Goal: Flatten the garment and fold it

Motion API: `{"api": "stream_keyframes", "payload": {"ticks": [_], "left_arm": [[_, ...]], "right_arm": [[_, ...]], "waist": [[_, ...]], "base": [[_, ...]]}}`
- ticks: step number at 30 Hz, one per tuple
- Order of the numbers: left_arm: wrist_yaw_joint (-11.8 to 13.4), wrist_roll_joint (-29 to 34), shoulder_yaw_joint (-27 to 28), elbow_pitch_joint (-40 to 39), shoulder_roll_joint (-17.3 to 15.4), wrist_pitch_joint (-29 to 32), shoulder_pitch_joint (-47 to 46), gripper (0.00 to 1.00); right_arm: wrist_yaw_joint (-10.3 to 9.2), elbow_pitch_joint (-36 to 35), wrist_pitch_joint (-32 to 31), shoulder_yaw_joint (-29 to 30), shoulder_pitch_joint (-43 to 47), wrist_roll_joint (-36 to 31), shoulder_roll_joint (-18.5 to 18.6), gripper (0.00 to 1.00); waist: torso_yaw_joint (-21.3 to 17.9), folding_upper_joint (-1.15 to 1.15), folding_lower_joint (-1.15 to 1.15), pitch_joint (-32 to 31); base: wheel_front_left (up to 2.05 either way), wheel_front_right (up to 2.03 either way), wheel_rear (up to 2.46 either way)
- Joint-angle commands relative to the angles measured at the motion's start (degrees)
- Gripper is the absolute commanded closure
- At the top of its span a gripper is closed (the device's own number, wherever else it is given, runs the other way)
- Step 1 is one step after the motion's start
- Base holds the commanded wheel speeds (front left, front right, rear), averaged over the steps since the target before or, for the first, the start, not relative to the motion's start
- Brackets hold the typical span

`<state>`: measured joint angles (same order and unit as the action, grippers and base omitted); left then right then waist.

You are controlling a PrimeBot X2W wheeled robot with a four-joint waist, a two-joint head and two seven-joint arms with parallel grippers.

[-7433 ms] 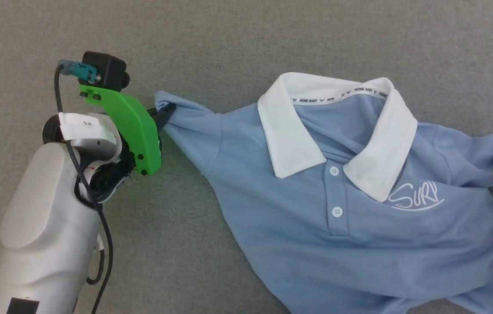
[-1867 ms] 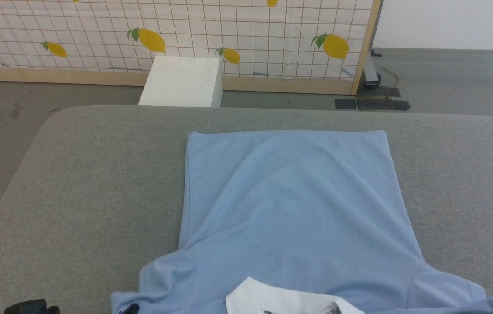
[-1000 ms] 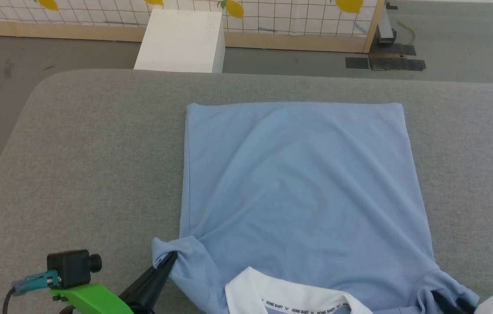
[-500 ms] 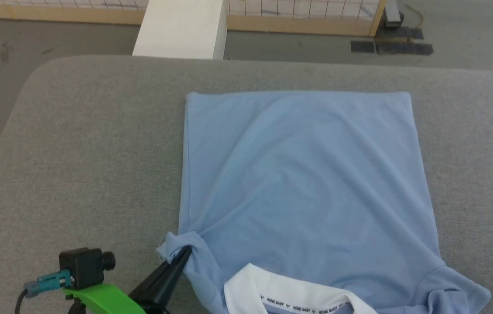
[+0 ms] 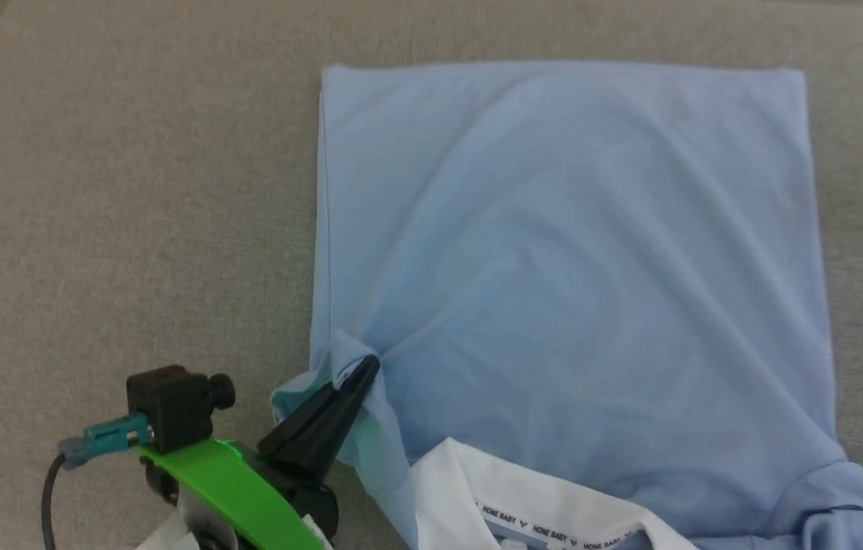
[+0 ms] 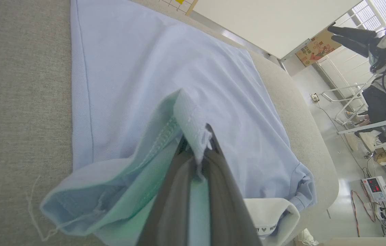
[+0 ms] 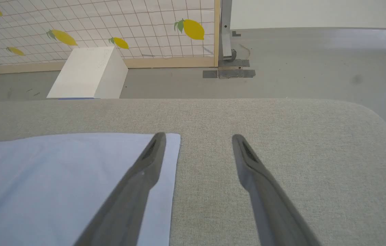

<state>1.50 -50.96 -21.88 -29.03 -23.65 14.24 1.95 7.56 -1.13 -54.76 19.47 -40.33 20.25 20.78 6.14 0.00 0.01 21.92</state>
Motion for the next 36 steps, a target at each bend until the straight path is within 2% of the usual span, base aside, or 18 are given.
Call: {"api": "stream_keyframes", "payload": {"ticks": [1,8,23,24,25,26,29,36], "left_arm": [[-0.5,0.8,-0.4,-0.2,0.5,0.1,-1.8,1.0],[-1.7,1.4,-2.0,1.1,2.0,-0.2,-4.7,1.0],[-3.3,1.5,-3.5,3.2,3.5,-1.3,-7.1,1.0],[-3.4,1.5,-3.5,3.3,3.6,-1.3,-7.2,1.0],[-3.4,1.5,-3.6,3.4,3.6,-1.4,-7.3,1.0],[-3.4,1.5,-3.6,3.4,3.6,-1.4,-7.3,1.0],[-3.2,1.7,-3.4,3.5,3.5,-1.4,-7.4,1.0],[-3.2,2.2,-2.5,3.5,3.2,-2.2,-8.3,1.0]], "right_arm": [[-0.08,1.6,-2.0,-0.2,-2.4,-1.2,0.3,0.0],[-0.08,7.0,-11.5,0.0,-9.0,-6.2,-1.3,0.0],[-0.08,8.5,-12.1,0.7,-10.2,-10.5,-1.9,0.0],[-0.08,8.6,-11.9,0.7,-10.2,-10.6,-1.9,0.06],[-0.08,8.8,-11.8,0.7,-10.3,-10.6,-2.0,0.69],[-0.08,8.8,-11.8,0.5,-10.3,-10.6,-1.9,1.0],[-0.08,8.9,-12.2,-0.2,-10.4,-10.2,-1.5,1.0],[-0.08,8.4,-7.6,-1.6,-10.5,-7.5,-1.3,1.0]], "waist": [[3.0,0.0,-0.01,7.0],[6.4,0.0,-0.01,11.8],[10.6,0.0,-0.01,17.4],[10.7,0.0,-0.01,17.6],[10.6,0.0,-0.01,17.8],[10.6,0.0,-0.01,18.0],[9.9,0.0,-0.01,18.0],[7.4,0.0,-0.01,15.1]], "base": [[0.0,0.0,0.0],[0.0,0.0,0.0],[0.0,0.0,0.0],[0.0,0.0,0.0],[0.0,0.0,0.0],[0.0,0.0,0.0],[0.0,0.0,0.0],[0.0,0.0,0.0]]}}
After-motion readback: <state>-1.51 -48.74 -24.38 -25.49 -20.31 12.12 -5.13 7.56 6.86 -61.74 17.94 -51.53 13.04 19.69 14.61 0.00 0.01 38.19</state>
